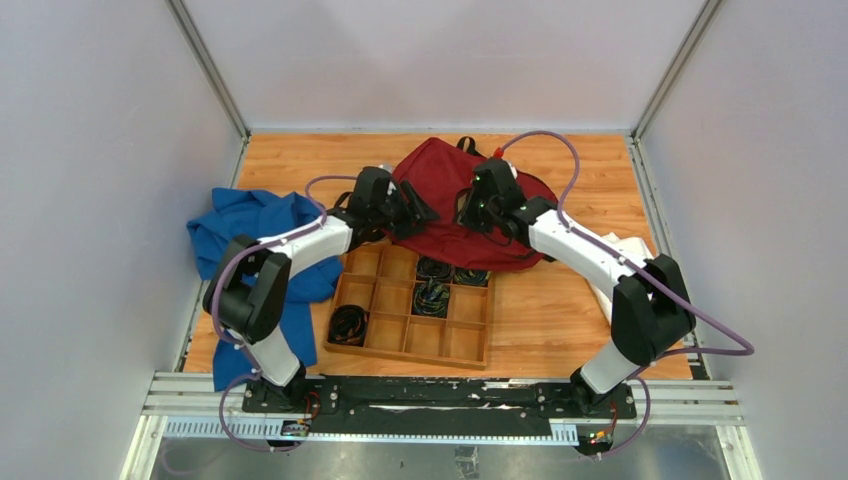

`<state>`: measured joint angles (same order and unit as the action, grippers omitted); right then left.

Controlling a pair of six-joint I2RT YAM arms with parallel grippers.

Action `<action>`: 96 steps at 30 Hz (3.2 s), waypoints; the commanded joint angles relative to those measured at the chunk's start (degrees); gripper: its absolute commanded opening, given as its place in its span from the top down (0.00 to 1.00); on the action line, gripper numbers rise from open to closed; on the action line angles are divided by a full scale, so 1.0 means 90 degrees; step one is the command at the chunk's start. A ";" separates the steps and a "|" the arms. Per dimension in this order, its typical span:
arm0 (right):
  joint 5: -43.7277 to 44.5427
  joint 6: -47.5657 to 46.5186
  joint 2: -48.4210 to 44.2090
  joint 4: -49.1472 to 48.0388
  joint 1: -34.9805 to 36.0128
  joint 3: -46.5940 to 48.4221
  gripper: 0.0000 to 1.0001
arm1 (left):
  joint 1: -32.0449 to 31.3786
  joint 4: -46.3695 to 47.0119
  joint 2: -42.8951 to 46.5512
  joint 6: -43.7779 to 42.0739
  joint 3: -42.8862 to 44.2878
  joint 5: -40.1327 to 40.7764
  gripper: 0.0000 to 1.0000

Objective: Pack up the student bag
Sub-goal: Zip the student bag at the center of the board.

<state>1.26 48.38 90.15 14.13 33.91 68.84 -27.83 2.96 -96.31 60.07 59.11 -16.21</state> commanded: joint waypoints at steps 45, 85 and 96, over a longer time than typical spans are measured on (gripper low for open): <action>-0.2395 0.0260 0.0873 -0.0006 -0.1470 0.0985 1.00 | -0.0255 -0.0242 -0.0022 -0.0663 0.0718 -0.0540 0.35; -0.3078 0.0331 -0.0069 -0.0141 -0.1346 0.0386 1.00 | -0.0881 -0.0465 -0.0905 -0.1584 0.1533 0.0757 0.55; -0.3198 0.0450 -0.0133 -0.0267 -0.1345 0.0314 1.00 | -0.1060 -0.0358 -0.0880 -0.2348 0.1501 0.1440 0.63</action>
<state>-25.50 51.46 90.63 14.15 21.41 72.27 -37.01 -1.28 -103.42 42.61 72.31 -7.62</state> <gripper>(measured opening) 0.009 0.466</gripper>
